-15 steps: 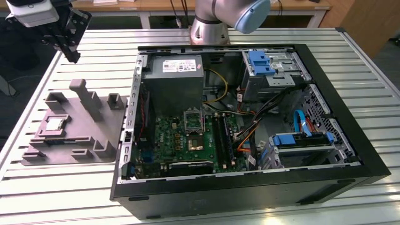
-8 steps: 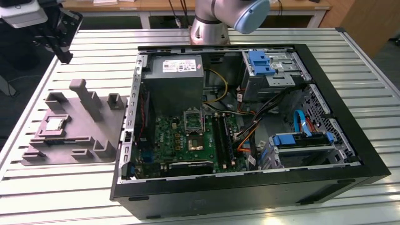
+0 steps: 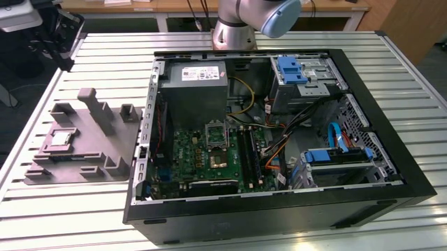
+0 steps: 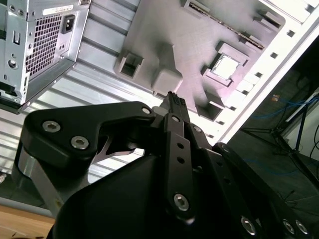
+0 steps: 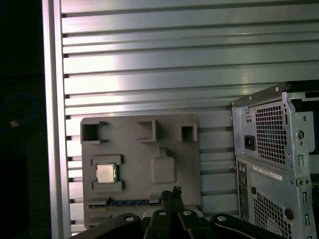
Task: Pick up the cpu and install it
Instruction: 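Reach for the cpu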
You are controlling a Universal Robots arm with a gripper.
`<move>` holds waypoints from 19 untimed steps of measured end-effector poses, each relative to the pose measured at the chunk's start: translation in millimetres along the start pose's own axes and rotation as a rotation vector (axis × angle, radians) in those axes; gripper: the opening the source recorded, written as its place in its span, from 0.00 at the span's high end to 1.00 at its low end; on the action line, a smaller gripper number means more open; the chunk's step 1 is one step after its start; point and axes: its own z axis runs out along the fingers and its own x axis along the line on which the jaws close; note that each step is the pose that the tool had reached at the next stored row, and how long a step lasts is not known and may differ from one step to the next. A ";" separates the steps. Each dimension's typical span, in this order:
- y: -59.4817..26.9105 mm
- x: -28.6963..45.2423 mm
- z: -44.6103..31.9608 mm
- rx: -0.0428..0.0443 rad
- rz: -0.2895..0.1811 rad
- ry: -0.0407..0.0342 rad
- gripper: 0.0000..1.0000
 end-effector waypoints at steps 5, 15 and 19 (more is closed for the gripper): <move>-0.1 1.1 0.0 0.0001 0.000 0.0006 0.89; -0.6 8.6 0.1 0.0001 0.000 0.0006 0.89; -1.2 16.3 0.1 0.0001 0.000 0.0006 0.89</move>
